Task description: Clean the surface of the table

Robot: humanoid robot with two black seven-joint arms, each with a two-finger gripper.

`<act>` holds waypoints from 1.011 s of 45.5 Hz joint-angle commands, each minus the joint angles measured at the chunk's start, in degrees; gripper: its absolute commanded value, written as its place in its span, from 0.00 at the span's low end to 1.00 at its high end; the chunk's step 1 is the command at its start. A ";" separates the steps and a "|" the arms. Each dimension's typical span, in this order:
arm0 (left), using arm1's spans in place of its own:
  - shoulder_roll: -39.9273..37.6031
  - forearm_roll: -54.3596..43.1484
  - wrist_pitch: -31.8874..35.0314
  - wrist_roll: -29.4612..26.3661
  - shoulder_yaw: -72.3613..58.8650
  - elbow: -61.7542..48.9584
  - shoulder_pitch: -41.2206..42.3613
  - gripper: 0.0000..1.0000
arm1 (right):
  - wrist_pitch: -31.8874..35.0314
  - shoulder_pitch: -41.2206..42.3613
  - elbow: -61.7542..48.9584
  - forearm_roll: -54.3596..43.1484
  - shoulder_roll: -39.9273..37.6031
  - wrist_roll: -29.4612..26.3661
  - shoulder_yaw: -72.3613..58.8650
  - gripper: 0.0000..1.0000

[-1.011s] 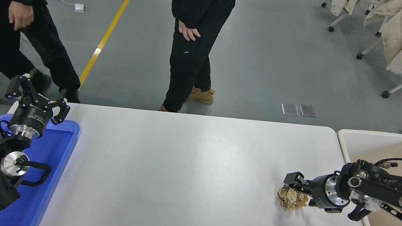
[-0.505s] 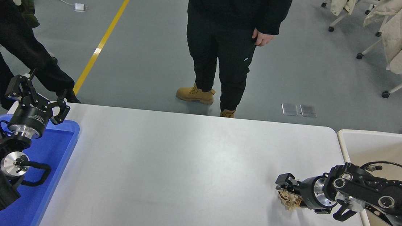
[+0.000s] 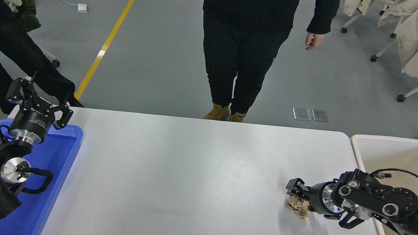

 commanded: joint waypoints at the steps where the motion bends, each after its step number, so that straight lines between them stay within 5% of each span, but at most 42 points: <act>1: 0.00 0.00 0.00 0.00 0.00 -0.03 0.00 1.00 | 0.47 0.24 -0.17 0.42 0.35 -0.60 0.01 0.01; 18: 0.00 0.00 0.00 0.00 0.00 0.05 0.00 1.00 | 3.89 2.34 3.08 4.29 -1.49 -2.18 0.01 0.00; 28: 0.00 0.00 -0.09 0.00 0.00 0.05 0.00 1.00 | 7.05 7.88 12.48 4.38 -11.77 -3.94 0.01 0.00; 46: 0.00 0.00 -0.09 0.00 0.00 -0.03 0.00 1.00 | 24.36 22.99 14.78 4.46 -30.40 -5.00 0.01 0.00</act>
